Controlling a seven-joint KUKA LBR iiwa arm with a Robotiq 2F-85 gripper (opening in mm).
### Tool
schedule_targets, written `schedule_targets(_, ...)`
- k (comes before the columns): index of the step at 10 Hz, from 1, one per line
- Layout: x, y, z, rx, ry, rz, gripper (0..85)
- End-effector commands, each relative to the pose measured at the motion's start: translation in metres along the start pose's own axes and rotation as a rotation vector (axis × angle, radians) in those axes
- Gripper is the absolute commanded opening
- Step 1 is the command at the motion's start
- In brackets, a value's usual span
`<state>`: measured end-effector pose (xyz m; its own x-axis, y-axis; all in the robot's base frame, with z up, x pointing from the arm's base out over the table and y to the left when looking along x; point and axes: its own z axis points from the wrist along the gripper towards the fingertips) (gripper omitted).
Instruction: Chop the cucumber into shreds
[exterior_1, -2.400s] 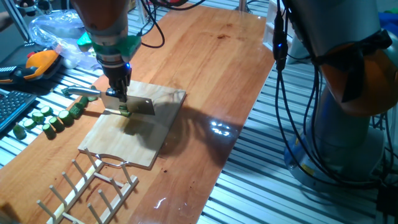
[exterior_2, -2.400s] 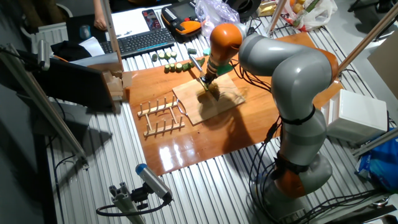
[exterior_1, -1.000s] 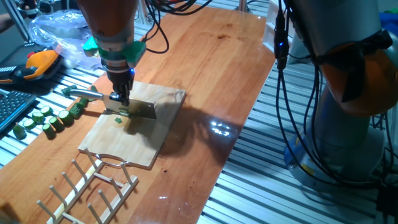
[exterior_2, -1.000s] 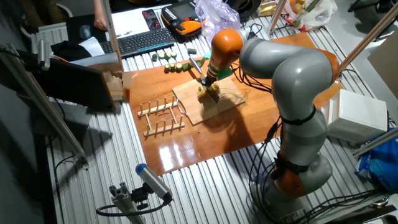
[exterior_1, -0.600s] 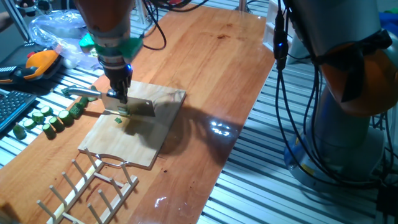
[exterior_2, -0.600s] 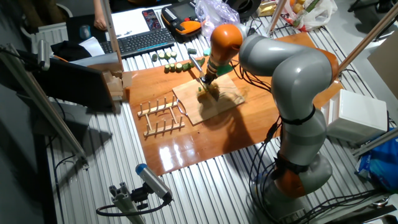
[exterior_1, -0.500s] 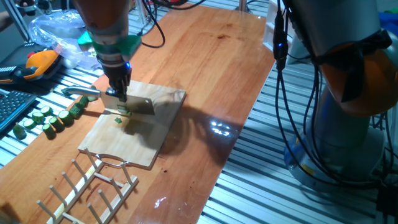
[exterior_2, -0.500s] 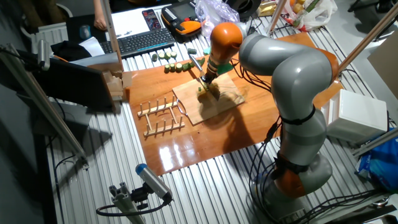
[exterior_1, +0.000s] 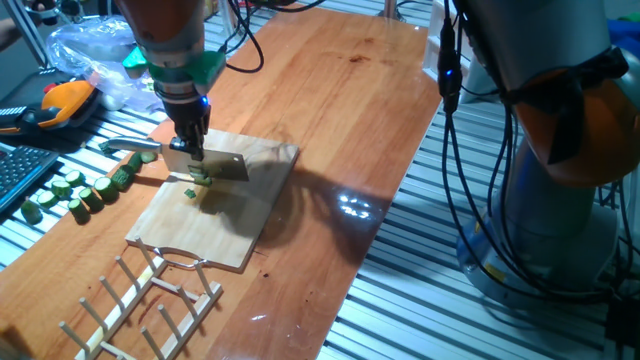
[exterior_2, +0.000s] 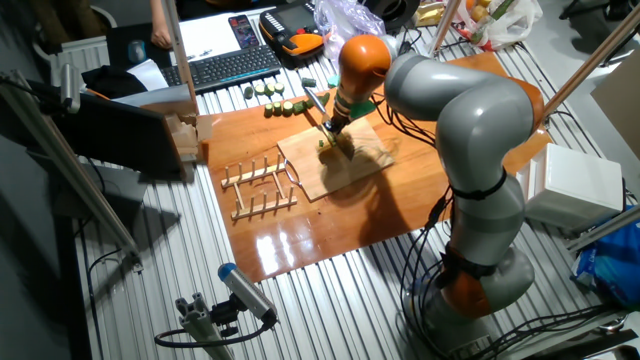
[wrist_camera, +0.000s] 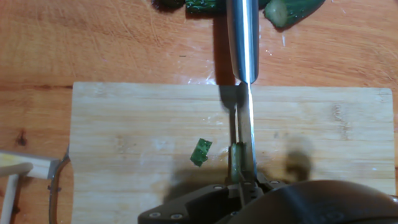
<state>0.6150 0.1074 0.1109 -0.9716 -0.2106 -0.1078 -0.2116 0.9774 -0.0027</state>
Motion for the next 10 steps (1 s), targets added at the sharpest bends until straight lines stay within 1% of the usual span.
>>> schedule_targets(1,0.000,0.000,0.003,-0.001,-0.002,-0.002,0.0)
schedule_targets(3,0.005,-0.001,0.012,-0.009,-0.024,-0.002,0.0)
schedule_targets(5,0.009,0.005,0.017,-0.010,-0.035,0.010,0.0)
schedule_targets(6,0.011,0.008,0.018,-0.008,-0.045,0.015,0.0)
schedule_targets(7,0.010,0.009,0.014,-0.011,-0.038,0.018,0.0)
schedule_targets(9,0.005,0.008,-0.001,-0.009,-0.008,0.020,0.0)
schedule_targets(10,0.003,0.007,-0.005,-0.011,-0.001,0.019,0.0)
